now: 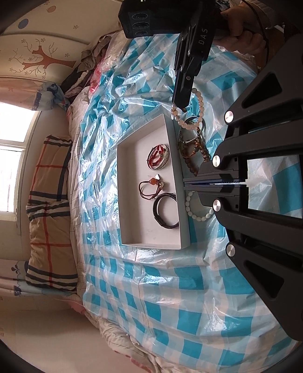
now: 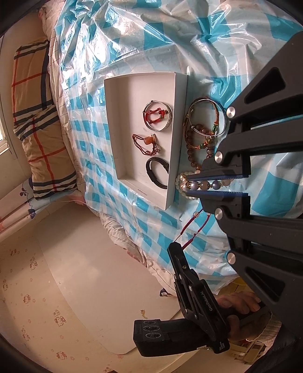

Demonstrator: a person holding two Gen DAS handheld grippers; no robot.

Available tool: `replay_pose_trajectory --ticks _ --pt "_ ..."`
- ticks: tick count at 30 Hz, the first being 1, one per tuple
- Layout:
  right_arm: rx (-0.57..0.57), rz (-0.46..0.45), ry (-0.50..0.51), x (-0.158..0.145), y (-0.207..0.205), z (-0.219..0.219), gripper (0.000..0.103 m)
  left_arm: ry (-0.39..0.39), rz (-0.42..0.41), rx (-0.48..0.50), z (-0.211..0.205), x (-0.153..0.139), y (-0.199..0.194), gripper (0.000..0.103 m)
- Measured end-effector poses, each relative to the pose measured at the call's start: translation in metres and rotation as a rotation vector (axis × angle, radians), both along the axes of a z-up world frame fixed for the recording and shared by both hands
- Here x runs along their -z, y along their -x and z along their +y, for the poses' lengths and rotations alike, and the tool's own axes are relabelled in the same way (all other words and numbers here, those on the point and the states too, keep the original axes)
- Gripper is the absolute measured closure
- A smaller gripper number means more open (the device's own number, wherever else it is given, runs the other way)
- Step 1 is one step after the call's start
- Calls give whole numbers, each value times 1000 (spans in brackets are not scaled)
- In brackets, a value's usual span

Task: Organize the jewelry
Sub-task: 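Carry the pink bracelet with the right tool toward the box while the left tool carries the red string, then release the pink bracelet into the box with the right tool while the left tool drops the red string there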

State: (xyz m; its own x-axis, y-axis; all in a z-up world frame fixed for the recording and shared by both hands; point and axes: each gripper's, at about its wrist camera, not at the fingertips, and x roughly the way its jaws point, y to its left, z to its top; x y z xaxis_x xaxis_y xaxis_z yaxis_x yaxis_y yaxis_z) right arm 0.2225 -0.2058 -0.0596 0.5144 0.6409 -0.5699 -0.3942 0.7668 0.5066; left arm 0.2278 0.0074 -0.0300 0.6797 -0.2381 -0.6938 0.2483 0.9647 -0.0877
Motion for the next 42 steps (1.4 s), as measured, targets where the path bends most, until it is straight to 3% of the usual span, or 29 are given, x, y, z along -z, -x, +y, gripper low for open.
replay_pose_trajectory --ticks 10,24,42 --pt "13 -12 -15 -2 -7 -4 94 10 -9 -6 -2 -1 -9 102" --pt "40 -53 -40 -10 -32 -6 94 101 -37 -4 8 -16 -42 102" --pt "43 -65 -58 -2 -74 9 94 125 -40 9 -4 -6 -87 102"
